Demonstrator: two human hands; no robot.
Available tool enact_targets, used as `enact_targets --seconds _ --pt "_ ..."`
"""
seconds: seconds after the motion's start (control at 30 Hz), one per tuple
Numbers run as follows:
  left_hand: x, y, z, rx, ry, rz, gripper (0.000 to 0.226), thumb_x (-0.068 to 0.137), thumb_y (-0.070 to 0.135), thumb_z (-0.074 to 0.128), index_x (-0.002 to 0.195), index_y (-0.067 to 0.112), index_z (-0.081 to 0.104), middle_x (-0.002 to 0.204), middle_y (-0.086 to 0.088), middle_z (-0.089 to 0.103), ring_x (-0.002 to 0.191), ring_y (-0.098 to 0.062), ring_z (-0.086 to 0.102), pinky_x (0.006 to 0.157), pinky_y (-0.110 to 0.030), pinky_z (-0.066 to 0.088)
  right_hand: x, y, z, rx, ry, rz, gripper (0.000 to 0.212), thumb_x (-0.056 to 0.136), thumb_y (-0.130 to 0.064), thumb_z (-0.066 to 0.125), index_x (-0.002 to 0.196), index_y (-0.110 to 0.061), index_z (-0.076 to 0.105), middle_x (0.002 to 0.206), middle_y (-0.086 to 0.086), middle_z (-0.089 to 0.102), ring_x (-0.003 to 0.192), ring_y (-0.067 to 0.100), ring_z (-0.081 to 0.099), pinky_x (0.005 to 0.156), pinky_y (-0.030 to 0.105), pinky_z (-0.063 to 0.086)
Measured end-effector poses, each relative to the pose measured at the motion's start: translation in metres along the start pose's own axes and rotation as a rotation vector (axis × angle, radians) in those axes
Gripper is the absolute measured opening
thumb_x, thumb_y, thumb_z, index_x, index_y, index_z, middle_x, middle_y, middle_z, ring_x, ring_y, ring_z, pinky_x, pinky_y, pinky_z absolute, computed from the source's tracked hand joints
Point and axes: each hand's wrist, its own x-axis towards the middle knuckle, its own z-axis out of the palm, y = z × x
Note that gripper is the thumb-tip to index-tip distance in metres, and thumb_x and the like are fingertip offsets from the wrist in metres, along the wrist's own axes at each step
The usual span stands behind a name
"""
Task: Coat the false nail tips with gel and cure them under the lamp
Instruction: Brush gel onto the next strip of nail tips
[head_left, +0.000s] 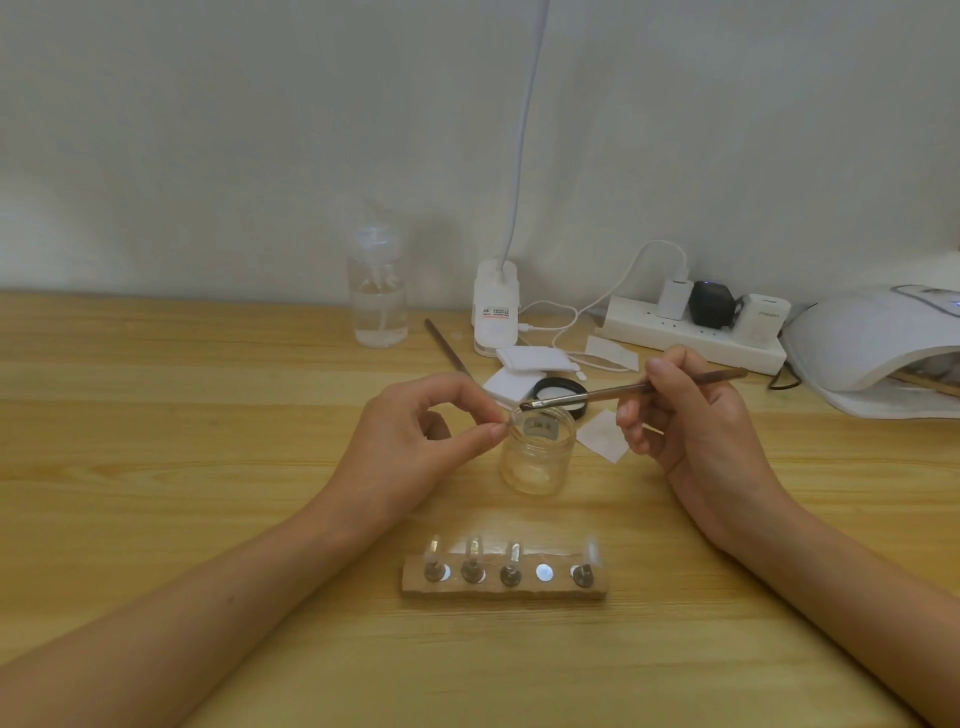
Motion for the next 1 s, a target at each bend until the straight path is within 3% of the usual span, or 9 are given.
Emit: enact_targets --seconds 0.07,0.27,0.4,0.7,0.83,1.0 --pt "-0.0004 0.0 -0.0007 -0.008 -0.002 -0.005 0.008 0.082 0.016 0.077 0.079 0.021 0.072 0.072 0.021 0.066 0.046 -0.004 0.035 0.048 -0.012 0.032 -0.0014 0.0007 0.0011 -0.026 -0.029 0.0 0.02 0.089 -0.03 0.057 0.074 -0.018 0.054 0.063 0.007 0.064 0.055 0.014 0.059 0.048 0.021 0.047" --pt "0.0005 -0.0009 0.0001 0.012 -0.001 0.015 0.01 0.082 0.014 0.077 0.078 0.02 0.071 0.06 0.026 0.059 0.045 -0.002 0.033 0.047 -0.009 0.031 0.0003 0.0002 0.0003 -0.013 -0.012 0.003 0.02 0.088 -0.031 0.057 0.077 -0.015 0.052 0.062 0.006 0.064 0.055 0.013 0.059 0.048 0.02 0.047" --pt "0.0005 -0.0005 0.0001 0.009 0.0 0.019 0.01 0.082 0.013 0.078 0.077 0.019 0.071 0.064 0.025 0.061 0.046 -0.004 0.034 0.049 -0.009 0.031 0.0002 0.0022 -0.0004 -0.041 0.01 0.018 0.02 0.093 -0.027 0.055 0.078 -0.013 0.051 0.062 0.006 0.064 0.054 0.013 0.057 0.047 0.021 0.046" --pt "0.0005 0.0001 0.0004 0.015 -0.004 0.03 0.012 0.082 0.012 0.077 0.077 0.021 0.071 0.061 0.027 0.06 0.046 -0.004 0.033 0.049 -0.008 0.031 -0.0001 0.0013 -0.0007 -0.024 0.016 0.01 0.021 0.085 -0.032 0.058 0.077 -0.014 0.051 0.061 0.007 0.063 0.053 0.012 0.056 0.047 0.02 0.045" --pt "0.0009 -0.0009 0.0004 0.01 -0.001 0.026 0.013 0.081 0.012 0.078 0.076 0.021 0.07 0.062 0.025 0.06 0.047 -0.006 0.033 0.048 -0.009 0.03 -0.0011 0.0 0.0023 -0.011 -0.054 -0.014 0.019 0.087 -0.032 0.058 0.07 -0.023 0.058 0.062 0.007 0.063 0.054 0.013 0.057 0.047 0.02 0.046" --pt "0.0008 -0.001 0.0006 0.013 0.0 0.018 0.009 0.081 0.013 0.078 0.077 0.017 0.07 0.062 0.025 0.059 0.047 -0.005 0.032 0.049 -0.009 0.03 -0.001 0.0 -0.0005 -0.024 0.002 -0.008 0.019 0.086 -0.032 0.058 0.073 -0.018 0.054 0.061 0.006 0.063 0.054 0.014 0.056 0.047 0.019 0.046"
